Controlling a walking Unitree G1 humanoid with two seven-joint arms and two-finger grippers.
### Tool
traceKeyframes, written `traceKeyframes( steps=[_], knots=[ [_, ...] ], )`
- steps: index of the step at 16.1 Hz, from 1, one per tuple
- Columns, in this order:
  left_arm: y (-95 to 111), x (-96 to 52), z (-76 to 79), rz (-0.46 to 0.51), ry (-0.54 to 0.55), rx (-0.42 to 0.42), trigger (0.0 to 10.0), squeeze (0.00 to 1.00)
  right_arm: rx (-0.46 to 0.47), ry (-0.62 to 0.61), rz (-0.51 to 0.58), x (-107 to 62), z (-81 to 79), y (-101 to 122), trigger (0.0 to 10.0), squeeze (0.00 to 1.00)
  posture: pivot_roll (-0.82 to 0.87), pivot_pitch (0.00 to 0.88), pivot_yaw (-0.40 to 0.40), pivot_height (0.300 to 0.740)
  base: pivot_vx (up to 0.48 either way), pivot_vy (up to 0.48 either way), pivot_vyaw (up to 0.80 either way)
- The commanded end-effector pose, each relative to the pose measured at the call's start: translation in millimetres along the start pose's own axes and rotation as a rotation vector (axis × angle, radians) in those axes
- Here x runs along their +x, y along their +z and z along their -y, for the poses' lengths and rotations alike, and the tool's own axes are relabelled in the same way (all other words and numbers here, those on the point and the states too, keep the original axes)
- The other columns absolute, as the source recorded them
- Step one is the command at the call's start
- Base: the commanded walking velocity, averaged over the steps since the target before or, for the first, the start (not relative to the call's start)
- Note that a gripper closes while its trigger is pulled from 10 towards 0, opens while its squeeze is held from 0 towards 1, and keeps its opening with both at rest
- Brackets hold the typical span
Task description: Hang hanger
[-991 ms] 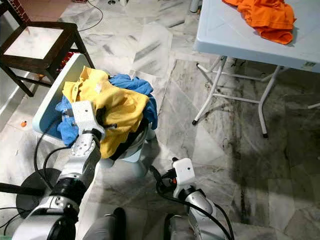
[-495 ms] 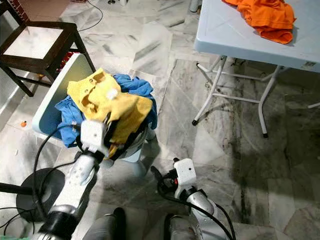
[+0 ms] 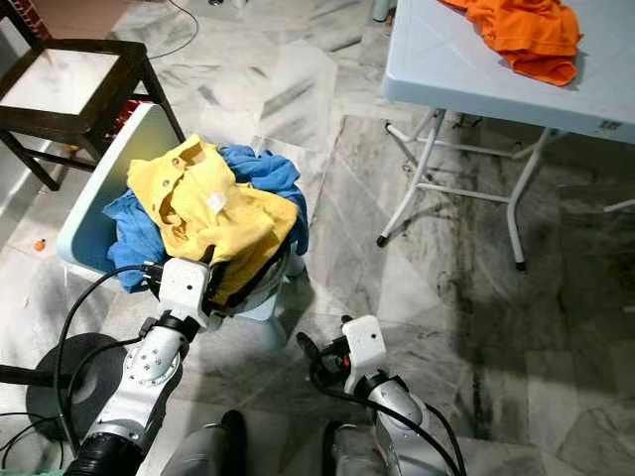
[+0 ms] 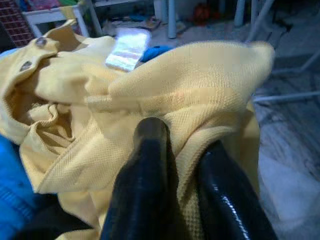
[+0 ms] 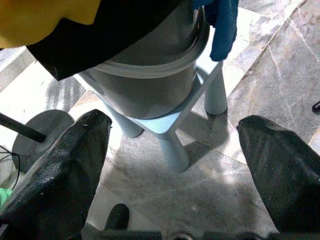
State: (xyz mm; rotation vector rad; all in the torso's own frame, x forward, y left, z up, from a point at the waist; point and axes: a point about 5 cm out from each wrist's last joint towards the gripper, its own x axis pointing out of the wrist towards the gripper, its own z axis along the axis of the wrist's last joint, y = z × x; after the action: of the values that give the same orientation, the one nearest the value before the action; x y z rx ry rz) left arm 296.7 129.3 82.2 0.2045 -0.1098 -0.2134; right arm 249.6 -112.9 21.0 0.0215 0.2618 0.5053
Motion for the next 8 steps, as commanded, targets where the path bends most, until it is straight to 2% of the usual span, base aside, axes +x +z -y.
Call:
traceKeyframes(
  steps=[1,2,3,5,8],
  knots=[
    [-6.3,-4.0,-4.9,-0.042,0.035,0.037,10.0,1.00,0.004,0.024,-0.033,-1.5,-4.6,-7.3,10.0,0.00,-0.03,0.269,-0.044,0.740,0.000,0.000,0.00],
    [-6.1,-3.5,-6.9,-0.045,0.053,0.053,10.0,1.00,0.004,0.025,-0.034,-1.1,-4.4,-7.5,10.0,0.00,-0.03,0.269,-0.044,0.740,0.000,0.000,0.00],
    [-4.7,-3.3,-11.4,-0.060,0.066,0.069,10.0,0.00,0.007,0.031,-0.034,1.6,-6.7,-7.2,10.0,0.00,-0.02,0.277,-0.046,0.740,0.000,0.000,0.00],
    [1.6,-2.5,-12.7,-0.059,0.071,0.069,10.0,0.00,0.011,0.047,-0.033,2.9,-11.9,-7.9,10.0,0.00,-0.02,0.282,-0.044,0.740,0.000,0.000,0.00],
    [2.4,-2.5,-6.8,-0.084,0.060,0.039,10.0,0.00,0.016,0.039,-0.041,-1.6,-9.0,-11.7,10.0,0.00,-0.03,0.289,-0.035,0.740,0.000,0.000,0.00]
  ],
)
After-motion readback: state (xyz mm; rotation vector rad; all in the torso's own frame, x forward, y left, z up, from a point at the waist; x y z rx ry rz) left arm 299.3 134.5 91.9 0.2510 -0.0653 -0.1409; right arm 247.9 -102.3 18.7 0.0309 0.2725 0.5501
